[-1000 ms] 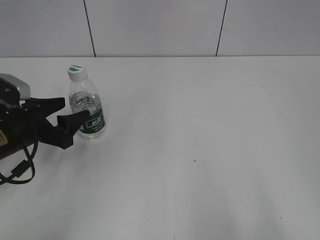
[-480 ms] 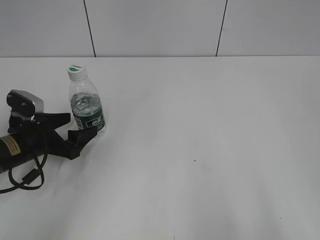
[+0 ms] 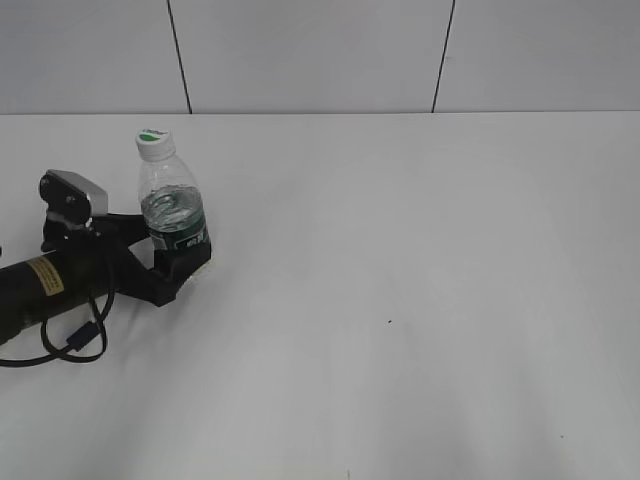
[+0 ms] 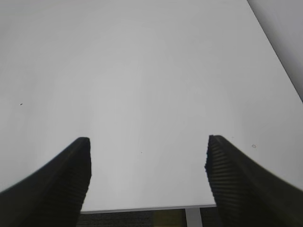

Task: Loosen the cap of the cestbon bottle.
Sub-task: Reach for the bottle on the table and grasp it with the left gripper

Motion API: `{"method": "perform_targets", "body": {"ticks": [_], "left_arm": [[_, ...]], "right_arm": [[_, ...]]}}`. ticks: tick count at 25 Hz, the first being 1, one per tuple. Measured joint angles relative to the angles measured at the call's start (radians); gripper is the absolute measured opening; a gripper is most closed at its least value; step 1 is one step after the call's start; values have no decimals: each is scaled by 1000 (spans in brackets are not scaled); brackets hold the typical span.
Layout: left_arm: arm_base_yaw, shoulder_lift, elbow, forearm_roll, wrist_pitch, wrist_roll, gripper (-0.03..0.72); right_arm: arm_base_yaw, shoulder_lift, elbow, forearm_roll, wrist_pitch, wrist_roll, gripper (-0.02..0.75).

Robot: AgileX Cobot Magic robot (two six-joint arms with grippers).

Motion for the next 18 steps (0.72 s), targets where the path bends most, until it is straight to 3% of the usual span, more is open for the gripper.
{"method": "perform_targets", "body": {"ticks": [8, 15, 18], "left_arm": [[-55, 0, -89, -3, 0, -4, 578], [-56, 0, -89, -10, 0, -4, 408], [-56, 0, -89, -10, 0, -4, 407]], "right_arm": [[0, 0, 0, 0, 0, 0, 573], [0, 0, 0, 0, 0, 0, 573], [0, 0, 0, 0, 0, 0, 573]]}}
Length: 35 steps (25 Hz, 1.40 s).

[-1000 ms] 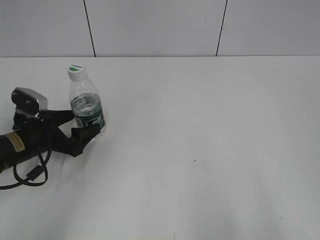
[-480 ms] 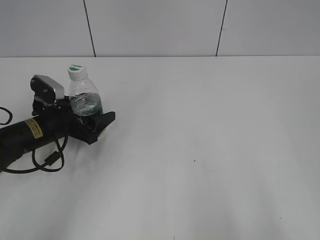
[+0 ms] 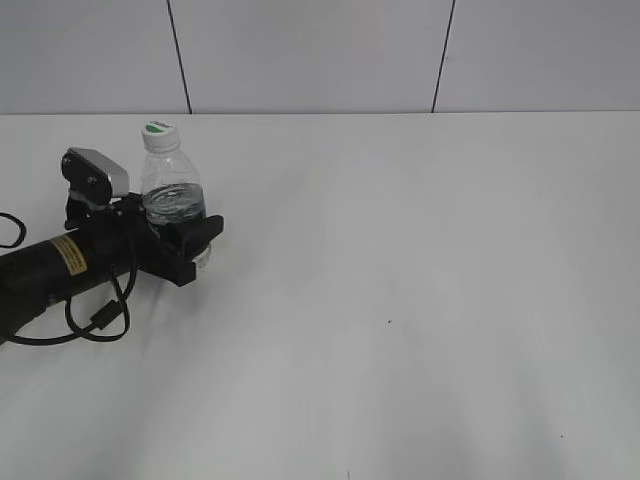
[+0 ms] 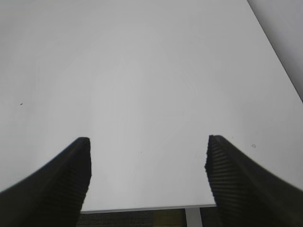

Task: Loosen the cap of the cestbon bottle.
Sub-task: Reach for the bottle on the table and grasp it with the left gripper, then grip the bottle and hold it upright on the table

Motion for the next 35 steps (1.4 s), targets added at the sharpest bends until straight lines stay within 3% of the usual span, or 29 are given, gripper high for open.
{"method": "perform_targets", "body": {"ticks": [7, 12, 17, 20, 25, 31, 35], "left_arm": [[0, 0, -2, 22, 0, 0, 407], [-1, -26, -2, 194, 24, -35, 406], [-22, -59, -3, 261, 32, -74, 406], [-71, -72, -9, 292, 34, -85, 406], [-213, -82, -43, 311, 35, -113, 406], [-337, -79, -110, 244, 31, -116, 406], [-364, -39, -133, 169, 27, -117, 406]], "right_arm": [[0, 0, 0, 0, 0, 0, 573], [0, 0, 0, 0, 0, 0, 573], [0, 0, 0, 0, 0, 0, 573], [0, 0, 0, 0, 0, 0, 573], [0, 0, 0, 0, 0, 0, 573], [0, 0, 0, 0, 1, 0, 573], [0, 0, 0, 0, 0, 0, 573]]}}
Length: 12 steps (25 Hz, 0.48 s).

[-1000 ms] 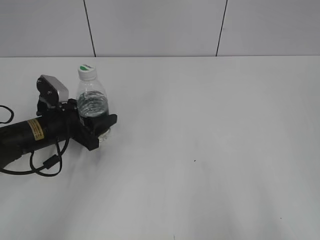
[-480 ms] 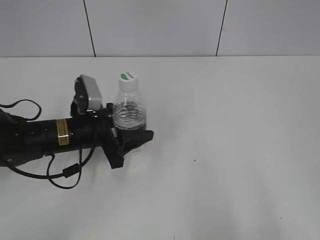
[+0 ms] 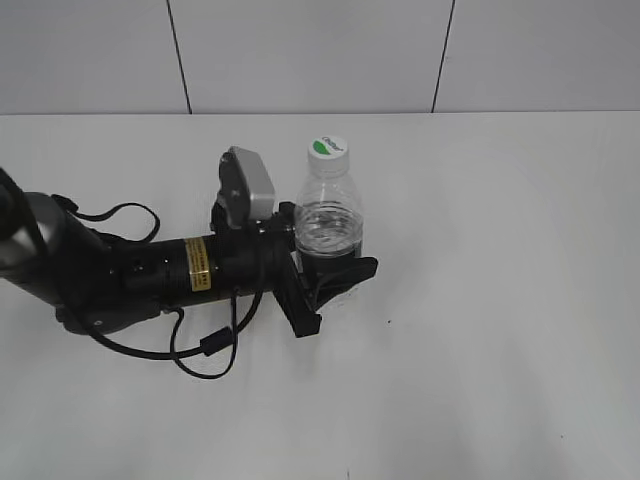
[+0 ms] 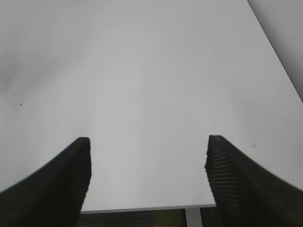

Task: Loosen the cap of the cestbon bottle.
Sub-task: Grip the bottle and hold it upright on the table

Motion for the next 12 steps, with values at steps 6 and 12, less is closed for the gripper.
{"method": "perform_targets", "body": {"ticks": [6, 12], "left_arm": [[-11, 58, -47, -10, 10, -2, 406], [-13, 70, -56, -15, 6, -2, 406]], "right_arm": [[0, 0, 0, 0, 0, 0, 573], [0, 0, 0, 0, 0, 0, 573]]}}
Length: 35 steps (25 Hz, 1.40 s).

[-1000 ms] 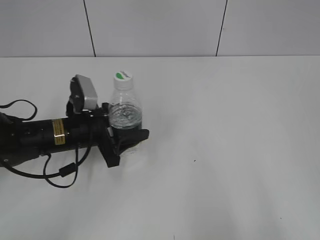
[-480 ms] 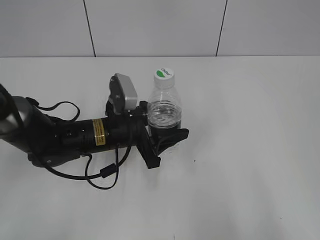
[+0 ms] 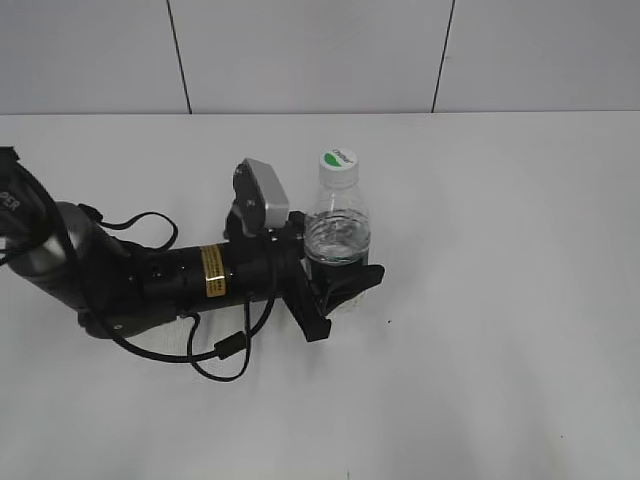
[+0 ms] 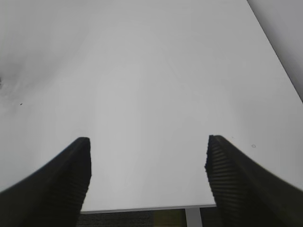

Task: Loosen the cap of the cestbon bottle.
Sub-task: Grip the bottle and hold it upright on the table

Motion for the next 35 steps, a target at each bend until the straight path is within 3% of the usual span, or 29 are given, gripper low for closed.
{"method": "perform_targets", "body": {"ticks": [20, 27, 35], "left_arm": [[-3, 58, -36, -4, 33, -100, 406], [-3, 58, -38, 0, 35, -101, 406], [-3, 58, -42, 55, 35, -97, 406]], "right_arm": [[0, 3, 0, -1, 0, 0, 573], [0, 144, -51, 20, 0, 1, 573], [0, 386, -166, 170, -108, -10, 573]]}}
